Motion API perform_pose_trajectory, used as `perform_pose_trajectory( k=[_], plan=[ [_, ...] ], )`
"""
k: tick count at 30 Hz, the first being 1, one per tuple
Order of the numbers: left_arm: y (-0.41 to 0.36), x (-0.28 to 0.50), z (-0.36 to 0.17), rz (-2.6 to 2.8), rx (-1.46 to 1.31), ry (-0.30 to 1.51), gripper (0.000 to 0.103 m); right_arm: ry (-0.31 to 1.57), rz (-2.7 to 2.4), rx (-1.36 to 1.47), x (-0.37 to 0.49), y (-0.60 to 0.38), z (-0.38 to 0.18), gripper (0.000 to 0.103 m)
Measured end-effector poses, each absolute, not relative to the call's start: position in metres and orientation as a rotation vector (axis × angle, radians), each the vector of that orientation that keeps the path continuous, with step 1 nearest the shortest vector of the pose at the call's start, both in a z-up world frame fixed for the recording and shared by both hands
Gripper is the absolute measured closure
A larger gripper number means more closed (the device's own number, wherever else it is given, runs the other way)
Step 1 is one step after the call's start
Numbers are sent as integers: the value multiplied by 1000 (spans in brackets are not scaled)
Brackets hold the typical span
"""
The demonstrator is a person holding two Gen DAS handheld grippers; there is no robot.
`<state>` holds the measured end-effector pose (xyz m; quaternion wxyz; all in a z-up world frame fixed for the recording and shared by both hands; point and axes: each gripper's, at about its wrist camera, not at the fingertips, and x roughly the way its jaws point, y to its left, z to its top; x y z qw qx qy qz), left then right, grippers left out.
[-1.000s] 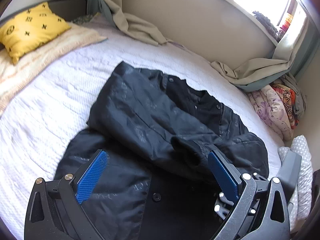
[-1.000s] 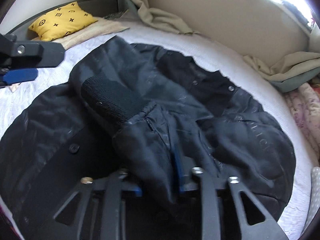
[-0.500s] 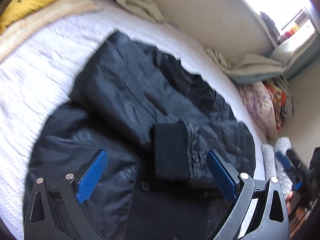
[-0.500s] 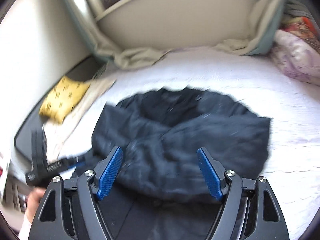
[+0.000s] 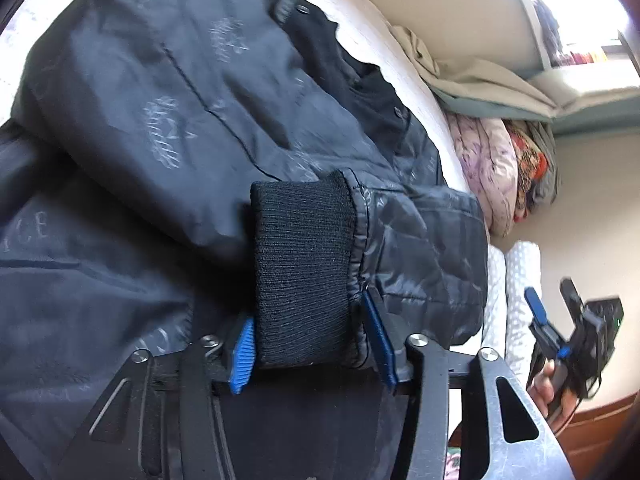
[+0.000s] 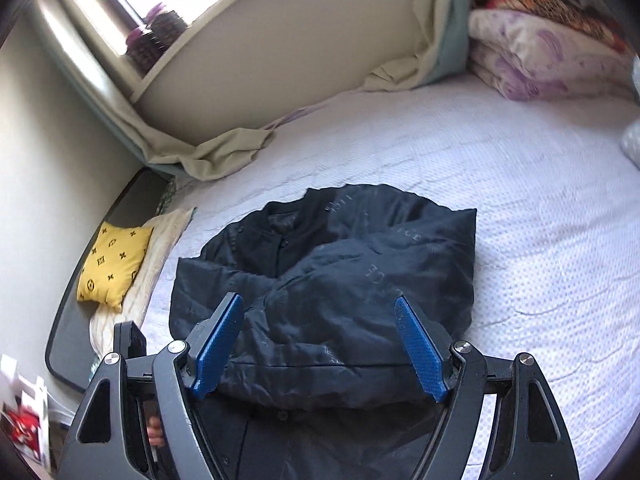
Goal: Fold large clothes
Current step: 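Grasp the ribbed cuff of the folded sleeve with the left tool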
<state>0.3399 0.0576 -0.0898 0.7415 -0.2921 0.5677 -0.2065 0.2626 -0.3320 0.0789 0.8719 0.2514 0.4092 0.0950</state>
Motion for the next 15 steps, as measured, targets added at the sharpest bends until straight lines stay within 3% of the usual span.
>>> perform_pose_trajectory(
  k=[3, 5, 9, 10, 11, 13, 15],
  plan=[
    [52, 339, -85, -466, -610, 1241, 61, 860, 182, 572, 266, -340, 75, 26],
    [50, 340, -82, -482, -610, 1217, 61, 858, 173, 588, 266, -344, 76, 26],
    [49, 350, -90, -504, -674, 1185, 50, 858, 163, 608, 266, -349, 74, 26],
    [48, 352, -93, -503, -680, 1179, 55, 859, 162, 612, 266, -350, 73, 26],
    [48, 353, -93, -500, -677, 1172, 73, 861, 162, 616, 265, -350, 73, 26],
    [47, 353, -87, -524, -672, 1134, 91, 862, 165, 628, 264, -352, 72, 26],
    [48, 351, -74, -534, -657, 1081, 91, 857, 159, 632, 262, -353, 73, 25]
  ],
)
